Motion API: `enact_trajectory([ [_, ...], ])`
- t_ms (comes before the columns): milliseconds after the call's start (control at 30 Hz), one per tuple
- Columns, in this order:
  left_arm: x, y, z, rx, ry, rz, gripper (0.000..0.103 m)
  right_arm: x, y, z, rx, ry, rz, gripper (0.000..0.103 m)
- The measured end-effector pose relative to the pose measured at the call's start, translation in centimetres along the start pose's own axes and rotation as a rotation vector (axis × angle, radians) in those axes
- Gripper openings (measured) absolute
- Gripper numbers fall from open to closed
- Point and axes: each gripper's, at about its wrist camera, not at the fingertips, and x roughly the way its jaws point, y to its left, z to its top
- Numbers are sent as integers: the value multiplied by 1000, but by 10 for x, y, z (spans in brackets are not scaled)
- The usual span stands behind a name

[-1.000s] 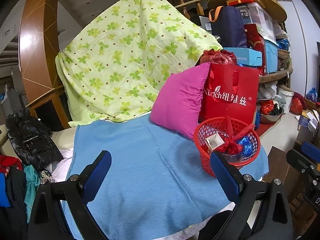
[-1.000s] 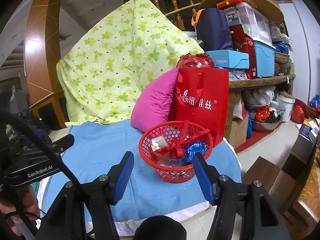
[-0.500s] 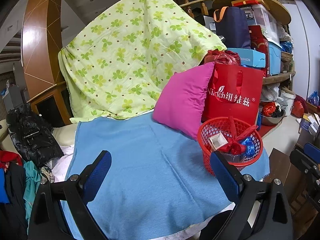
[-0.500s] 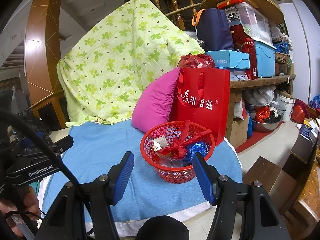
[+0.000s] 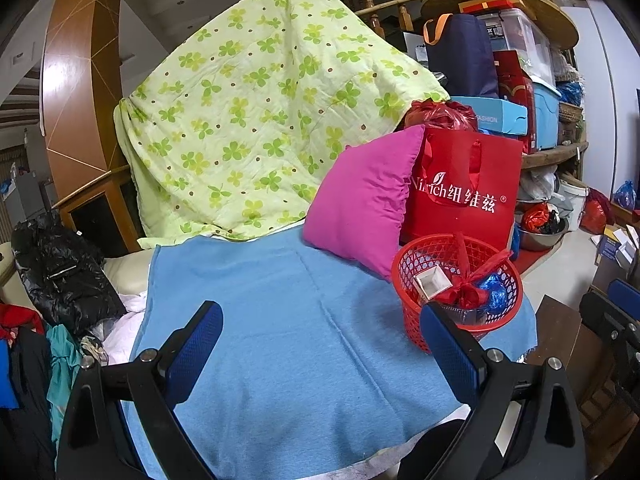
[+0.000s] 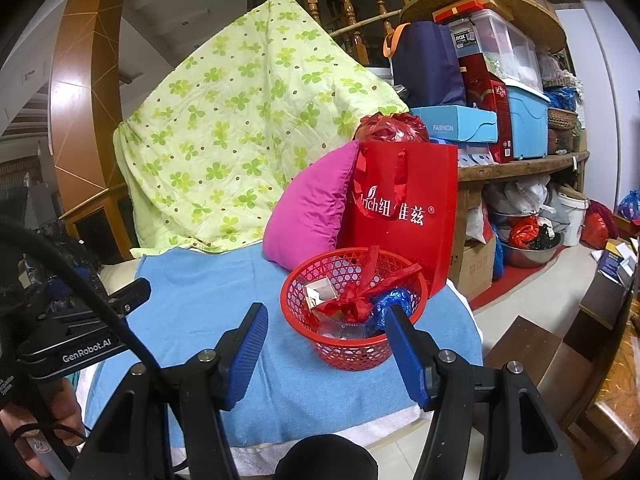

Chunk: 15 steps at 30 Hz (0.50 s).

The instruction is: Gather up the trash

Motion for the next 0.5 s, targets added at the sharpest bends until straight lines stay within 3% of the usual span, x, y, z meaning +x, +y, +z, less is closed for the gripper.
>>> enact_trajectory([
  [500,-2,1,0,-5,3,2,99,0,0,0,-1,0,1,65],
])
